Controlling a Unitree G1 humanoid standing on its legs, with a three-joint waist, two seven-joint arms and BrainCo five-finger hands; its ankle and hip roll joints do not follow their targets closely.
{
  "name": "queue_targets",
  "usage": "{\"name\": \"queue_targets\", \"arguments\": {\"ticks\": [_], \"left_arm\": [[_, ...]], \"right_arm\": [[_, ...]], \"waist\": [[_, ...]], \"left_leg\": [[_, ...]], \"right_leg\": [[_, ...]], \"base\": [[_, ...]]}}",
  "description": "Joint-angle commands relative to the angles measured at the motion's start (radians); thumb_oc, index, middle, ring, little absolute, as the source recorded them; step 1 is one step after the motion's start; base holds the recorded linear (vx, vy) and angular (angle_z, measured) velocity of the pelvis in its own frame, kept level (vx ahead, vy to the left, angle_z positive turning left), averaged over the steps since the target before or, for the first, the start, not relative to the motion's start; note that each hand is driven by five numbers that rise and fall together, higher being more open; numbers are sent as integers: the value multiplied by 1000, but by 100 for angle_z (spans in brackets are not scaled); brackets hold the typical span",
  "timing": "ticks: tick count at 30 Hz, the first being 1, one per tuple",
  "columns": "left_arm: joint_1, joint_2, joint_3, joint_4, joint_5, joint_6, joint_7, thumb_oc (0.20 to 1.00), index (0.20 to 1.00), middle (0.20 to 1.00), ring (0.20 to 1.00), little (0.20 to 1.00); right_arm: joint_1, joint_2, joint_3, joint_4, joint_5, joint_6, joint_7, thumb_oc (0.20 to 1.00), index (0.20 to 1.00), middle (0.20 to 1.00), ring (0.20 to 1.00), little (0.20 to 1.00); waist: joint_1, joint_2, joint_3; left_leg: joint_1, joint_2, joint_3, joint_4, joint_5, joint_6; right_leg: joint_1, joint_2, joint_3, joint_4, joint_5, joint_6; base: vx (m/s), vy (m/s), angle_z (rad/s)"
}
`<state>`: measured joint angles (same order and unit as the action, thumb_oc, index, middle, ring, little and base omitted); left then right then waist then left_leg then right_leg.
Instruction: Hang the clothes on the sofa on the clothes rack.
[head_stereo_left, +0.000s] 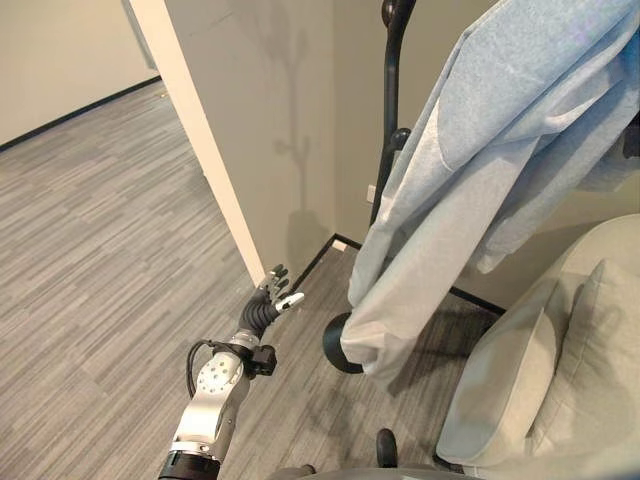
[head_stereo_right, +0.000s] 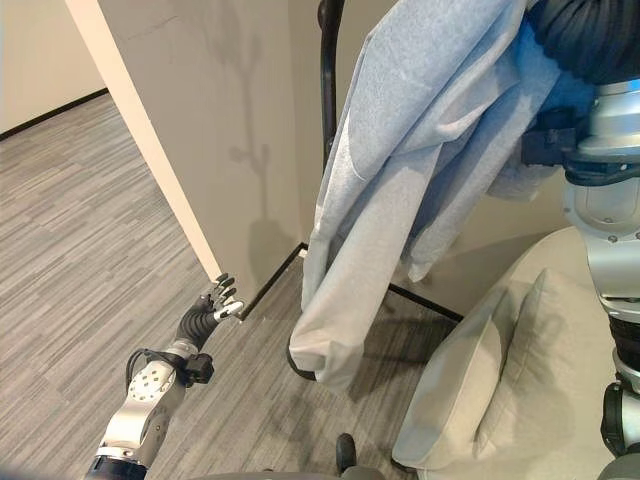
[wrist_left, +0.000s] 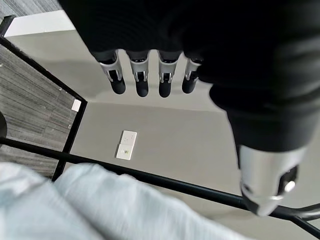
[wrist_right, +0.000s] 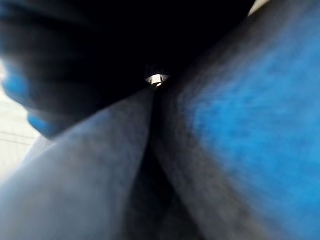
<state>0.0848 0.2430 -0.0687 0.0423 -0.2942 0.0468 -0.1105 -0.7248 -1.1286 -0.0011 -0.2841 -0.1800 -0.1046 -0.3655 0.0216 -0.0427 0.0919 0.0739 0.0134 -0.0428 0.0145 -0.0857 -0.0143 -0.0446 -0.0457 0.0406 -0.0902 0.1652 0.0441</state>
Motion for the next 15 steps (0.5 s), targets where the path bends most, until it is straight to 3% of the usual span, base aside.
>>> {"name": "queue_targets", "arguments": {"ticks": [1, 2, 4, 5, 9, 15], "left_arm": [[1, 19, -12, -60, 10, -51, 18, 1000, 1000, 1000, 1000, 1000], [1, 17, -11, -60, 10, -51, 18, 1000, 1000, 1000, 1000, 1000], [5, 30, -12, -83, 3, -57, 19, 1000, 1000, 1000, 1000, 1000], [6, 28, -12, -84, 3, -57, 20, 1000, 1000, 1000, 1000, 1000], [7, 57, -1, -122, -3, -60, 14, 1000, 1000, 1000, 1000, 1000], [2, 43, 9, -148, -2, -63, 19, 1000, 1000, 1000, 1000, 1000]], "right_arm": [[-208, -112, 28, 99, -8, 8, -75, 200, 200, 200, 200, 200], [-220, -114, 39, 105, -6, 6, -77, 200, 200, 200, 200, 200], [-290, -256, 183, 211, 62, -1, -56, 200, 200, 200, 200, 200], [-300, -258, 194, 216, 65, -3, -57, 200, 200, 200, 200, 200], [-407, -427, 399, 346, 139, -13, -33, 200, 200, 200, 200, 200], [-518, -502, 484, 467, 158, -10, -72, 200, 200, 200, 200, 200]], "waist": [[1, 23, -39], [0, 25, -38], [-3, 4, -40], [-2, 6, -41], [-11, -23, -44], [-32, -20, -58]], "left_leg": [[-14, 38, 41, -102, 80, 11], [-14, 38, 42, -102, 80, 11], [-10, 37, 42, -102, 76, 8], [-8, 38, 42, -102, 70, 8], [-8, 37, 44, -102, 64, 6], [-9, 38, 43, -102, 62, 5]], "right_leg": [[56, -54, -16, 3, -60, 7], [57, -54, -16, 3, -60, 7], [56, -54, -13, 3, -53, 6], [58, -53, -13, 3, -58, 6], [56, -52, -9, 3, -49, 4], [50, -49, -8, 3, -45, 5]], "base": [[0, 0, 0], [0, 0, 0], [8, 32, -1], [0, 0, 0], [0, 0, 0], [0, 0, 0]]}}
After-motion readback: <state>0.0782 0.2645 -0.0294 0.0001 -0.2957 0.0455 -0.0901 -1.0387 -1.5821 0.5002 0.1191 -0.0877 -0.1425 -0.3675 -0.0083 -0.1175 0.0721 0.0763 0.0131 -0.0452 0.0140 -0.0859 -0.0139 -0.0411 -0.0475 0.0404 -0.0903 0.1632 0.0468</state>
